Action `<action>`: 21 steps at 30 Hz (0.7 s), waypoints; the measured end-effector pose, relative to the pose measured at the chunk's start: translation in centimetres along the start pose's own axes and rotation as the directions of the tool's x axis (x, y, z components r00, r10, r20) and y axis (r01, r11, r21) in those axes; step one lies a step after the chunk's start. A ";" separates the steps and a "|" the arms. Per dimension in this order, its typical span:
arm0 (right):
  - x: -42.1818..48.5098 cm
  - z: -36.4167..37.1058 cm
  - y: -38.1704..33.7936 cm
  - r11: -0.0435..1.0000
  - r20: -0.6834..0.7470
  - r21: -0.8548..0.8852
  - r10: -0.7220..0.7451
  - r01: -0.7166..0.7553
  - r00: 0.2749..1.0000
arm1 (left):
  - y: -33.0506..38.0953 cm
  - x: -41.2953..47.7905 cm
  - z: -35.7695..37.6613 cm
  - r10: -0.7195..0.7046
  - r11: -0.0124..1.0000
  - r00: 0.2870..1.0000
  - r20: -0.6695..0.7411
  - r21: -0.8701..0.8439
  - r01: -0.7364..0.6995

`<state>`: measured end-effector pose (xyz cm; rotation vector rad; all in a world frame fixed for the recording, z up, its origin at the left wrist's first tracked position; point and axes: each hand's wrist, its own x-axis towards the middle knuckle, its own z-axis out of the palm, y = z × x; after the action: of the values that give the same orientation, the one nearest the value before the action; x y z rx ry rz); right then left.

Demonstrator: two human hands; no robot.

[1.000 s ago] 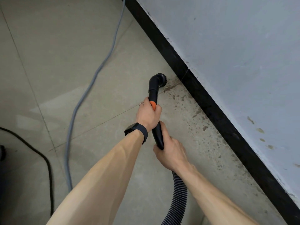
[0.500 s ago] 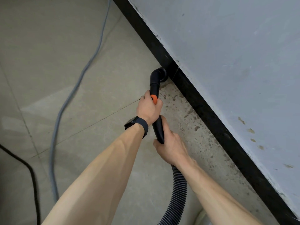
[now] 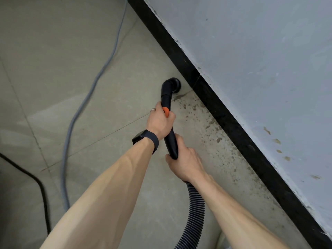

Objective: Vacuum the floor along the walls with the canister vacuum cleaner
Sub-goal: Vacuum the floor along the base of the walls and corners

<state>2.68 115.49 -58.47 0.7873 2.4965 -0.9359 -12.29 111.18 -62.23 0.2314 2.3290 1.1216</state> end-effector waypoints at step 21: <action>-7.5 9.8 -5.8 0.997 0.051 -0.053 -0.054 0.056 0.997 | -8.0 -8.5 -7.2 -0.065 0.991 0.996 0.055 0.119 0.058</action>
<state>6.27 102.38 -58.88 0.6738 2.5013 -0.8909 -8.46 98.05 -61.34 0.2315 2.3360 0.9368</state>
